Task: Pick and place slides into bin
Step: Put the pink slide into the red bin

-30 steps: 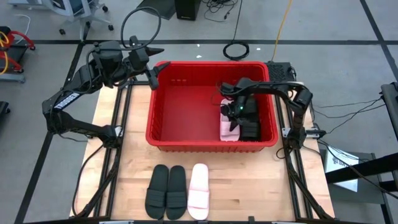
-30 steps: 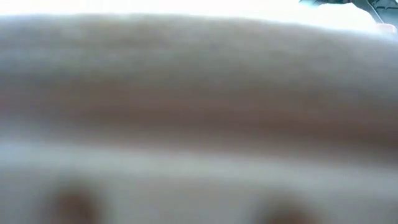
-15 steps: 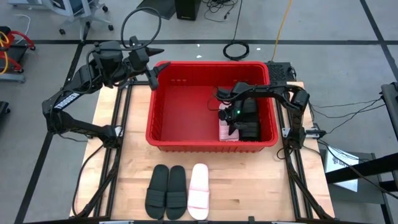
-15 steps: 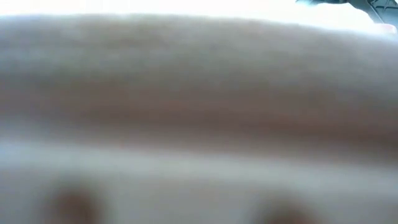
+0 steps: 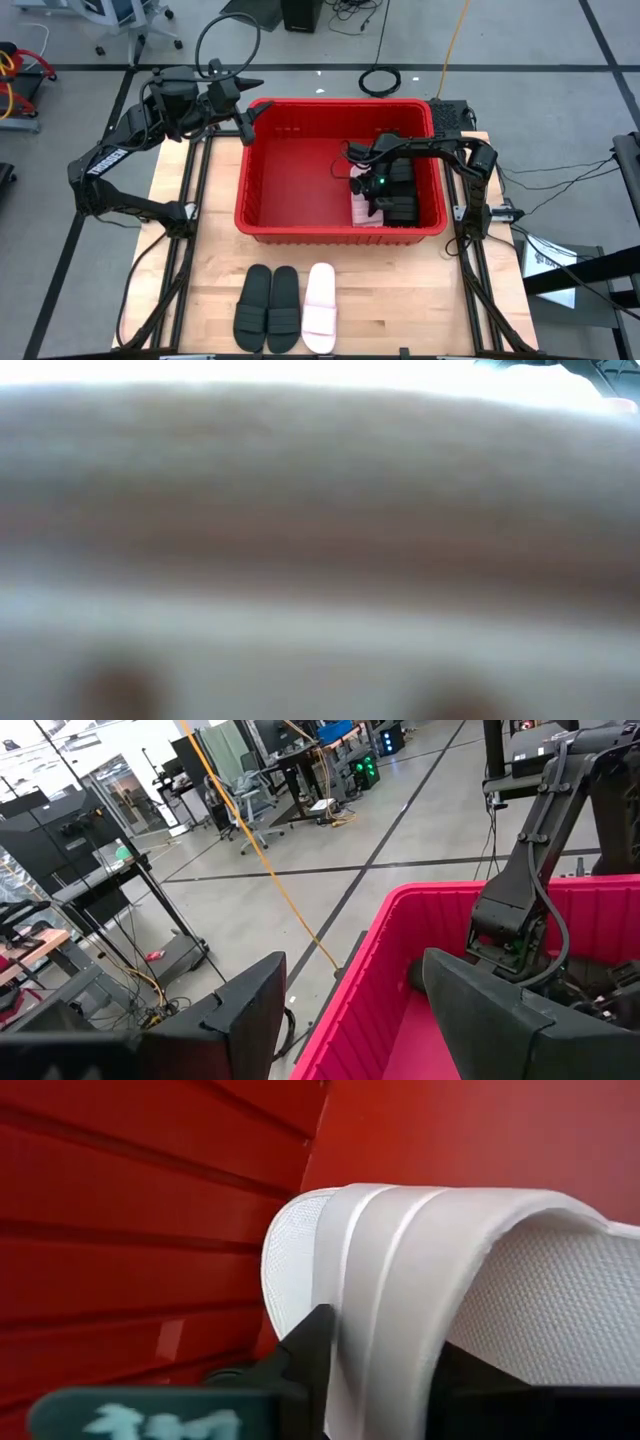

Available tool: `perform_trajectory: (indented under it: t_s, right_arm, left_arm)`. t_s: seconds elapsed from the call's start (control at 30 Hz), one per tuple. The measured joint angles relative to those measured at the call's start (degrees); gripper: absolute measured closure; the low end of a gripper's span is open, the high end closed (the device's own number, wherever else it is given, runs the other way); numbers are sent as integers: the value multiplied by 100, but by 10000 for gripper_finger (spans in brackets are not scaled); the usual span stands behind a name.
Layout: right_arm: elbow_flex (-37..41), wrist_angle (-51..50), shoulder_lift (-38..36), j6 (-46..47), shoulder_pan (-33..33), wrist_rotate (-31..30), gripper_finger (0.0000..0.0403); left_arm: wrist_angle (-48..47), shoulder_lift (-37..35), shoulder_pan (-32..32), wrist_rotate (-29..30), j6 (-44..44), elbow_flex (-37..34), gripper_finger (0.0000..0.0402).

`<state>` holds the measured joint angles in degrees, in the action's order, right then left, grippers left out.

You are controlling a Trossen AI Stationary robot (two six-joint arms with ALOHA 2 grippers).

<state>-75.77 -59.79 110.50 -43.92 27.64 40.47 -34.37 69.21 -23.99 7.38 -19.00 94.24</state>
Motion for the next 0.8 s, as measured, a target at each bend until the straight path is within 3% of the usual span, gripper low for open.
perform_trajectory:
  t_s: [0.4, 0.8]
  right_arm:
    - [0, 17, 0, 150, 37, -20, 237]
    - [2, 46, -248, 382, 313, -703, 222]
  left_arm:
    - [-2, 0, 0, 0, -5, 0, 160]
    - [-11, 0, 0, 2, -15, 0, 160]
